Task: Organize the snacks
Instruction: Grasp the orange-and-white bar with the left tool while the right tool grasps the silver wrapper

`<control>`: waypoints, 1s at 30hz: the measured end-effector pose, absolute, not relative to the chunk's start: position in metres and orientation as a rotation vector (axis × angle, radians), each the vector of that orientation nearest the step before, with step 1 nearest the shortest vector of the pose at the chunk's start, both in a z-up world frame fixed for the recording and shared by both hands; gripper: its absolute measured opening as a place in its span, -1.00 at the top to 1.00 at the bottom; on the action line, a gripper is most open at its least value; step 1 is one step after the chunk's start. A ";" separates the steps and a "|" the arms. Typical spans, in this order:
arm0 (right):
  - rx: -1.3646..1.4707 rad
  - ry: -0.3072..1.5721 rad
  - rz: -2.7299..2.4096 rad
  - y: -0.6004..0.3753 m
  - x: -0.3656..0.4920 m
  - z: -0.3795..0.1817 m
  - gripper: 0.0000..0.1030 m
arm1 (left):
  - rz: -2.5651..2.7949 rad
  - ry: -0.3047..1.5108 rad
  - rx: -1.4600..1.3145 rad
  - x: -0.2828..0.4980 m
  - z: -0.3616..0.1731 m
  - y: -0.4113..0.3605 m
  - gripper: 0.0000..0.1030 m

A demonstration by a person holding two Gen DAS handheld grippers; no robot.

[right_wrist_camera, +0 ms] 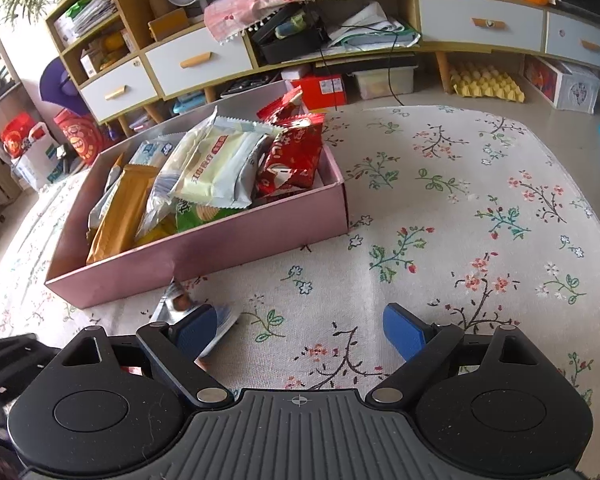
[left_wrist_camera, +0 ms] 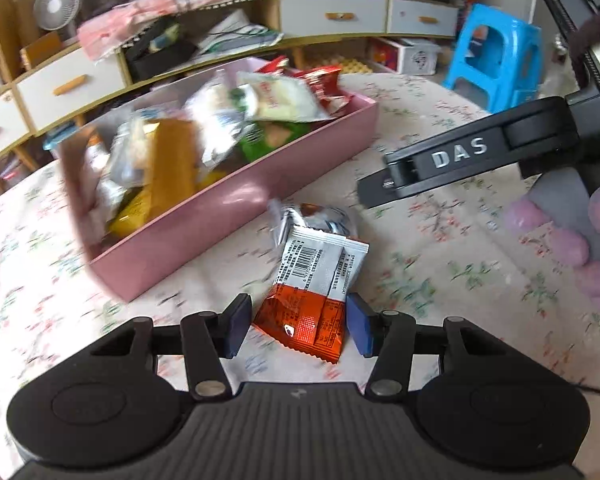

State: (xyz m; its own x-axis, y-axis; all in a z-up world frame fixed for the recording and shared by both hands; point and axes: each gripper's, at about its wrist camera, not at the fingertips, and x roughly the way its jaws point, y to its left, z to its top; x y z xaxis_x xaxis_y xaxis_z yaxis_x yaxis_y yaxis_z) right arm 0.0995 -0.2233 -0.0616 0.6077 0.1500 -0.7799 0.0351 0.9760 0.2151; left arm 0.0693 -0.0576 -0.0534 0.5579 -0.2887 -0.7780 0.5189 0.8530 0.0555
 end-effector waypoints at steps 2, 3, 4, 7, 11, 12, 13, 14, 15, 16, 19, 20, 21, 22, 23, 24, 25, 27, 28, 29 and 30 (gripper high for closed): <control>0.202 0.912 0.075 -0.220 0.100 -0.062 -0.78 | -0.452 0.860 0.286 0.070 -0.053 -0.044 0.07; 0.194 0.909 0.078 -0.218 0.100 -0.063 -0.78 | -0.432 0.862 0.279 0.070 -0.052 -0.037 0.07; 0.186 0.906 0.080 -0.216 0.100 -0.064 -0.79 | -0.409 0.862 0.275 0.070 -0.052 -0.030 0.07; 0.159 0.893 0.090 -0.209 0.100 -0.067 -0.79 | -0.352 0.865 0.251 0.071 -0.051 -0.008 0.06; 0.099 0.878 0.120 -0.195 0.098 -0.071 -0.79 | -0.329 0.881 0.200 0.071 -0.048 0.013 0.05; 0.077 0.874 0.133 -0.191 0.097 -0.072 -0.79 | -0.329 0.884 0.194 0.070 -0.048 0.016 0.03; 0.063 0.869 0.143 -0.188 0.097 -0.072 -0.83 | -0.333 0.885 0.189 0.070 -0.048 0.018 0.01; 0.049 0.864 0.155 -0.185 0.096 -0.073 -0.86 | -0.337 0.885 0.185 0.072 -0.049 0.019 -0.04; 0.038 0.862 0.167 -0.183 0.096 -0.074 -0.88 | -0.345 0.881 0.182 0.073 -0.050 0.021 -0.06; 0.029 0.859 0.174 -0.181 0.095 -0.075 -0.89 | -0.351 0.877 0.180 0.073 -0.051 0.023 -0.10; 0.000 0.848 0.186 -0.177 0.094 -0.076 -0.90 | -0.357 0.871 0.178 0.076 -0.054 0.026 -0.34; -0.002 0.845 0.188 -0.177 0.095 -0.077 -0.90 | -0.360 0.868 0.174 0.077 -0.055 0.026 -0.39; -0.001 0.842 0.189 -0.176 0.096 -0.077 -0.91 | -0.362 0.867 0.171 0.078 -0.055 0.026 -0.43; 0.001 0.840 0.188 -0.176 0.097 -0.077 -0.92 | -0.364 0.866 0.168 0.079 -0.055 0.026 -0.45; 0.006 0.836 0.187 -0.175 0.098 -0.077 -0.92 | -0.367 0.865 0.168 0.080 -0.056 0.026 -0.49; 0.011 0.833 0.191 -0.175 0.099 -0.077 -0.92 | -0.370 0.863 0.169 0.080 -0.056 0.025 -0.52; 0.018 0.831 0.204 -0.173 0.100 -0.077 -0.93 | -0.374 0.861 0.173 0.081 -0.057 0.025 -0.52; 0.038 0.830 0.242 -0.171 0.102 -0.076 -0.93 | -0.377 0.859 0.177 0.081 -0.057 0.024 -0.53; 0.050 0.830 0.261 -0.169 0.102 -0.076 -0.92 | -0.378 0.859 0.177 0.081 -0.057 0.024 -0.53; 0.062 0.830 0.273 -0.167 0.103 -0.075 -0.92 | -0.379 0.860 0.176 0.081 -0.057 0.024 -0.53; 0.075 0.831 0.285 -0.165 0.103 -0.075 -0.92 | -0.378 0.859 0.176 0.081 -0.057 0.024 -0.53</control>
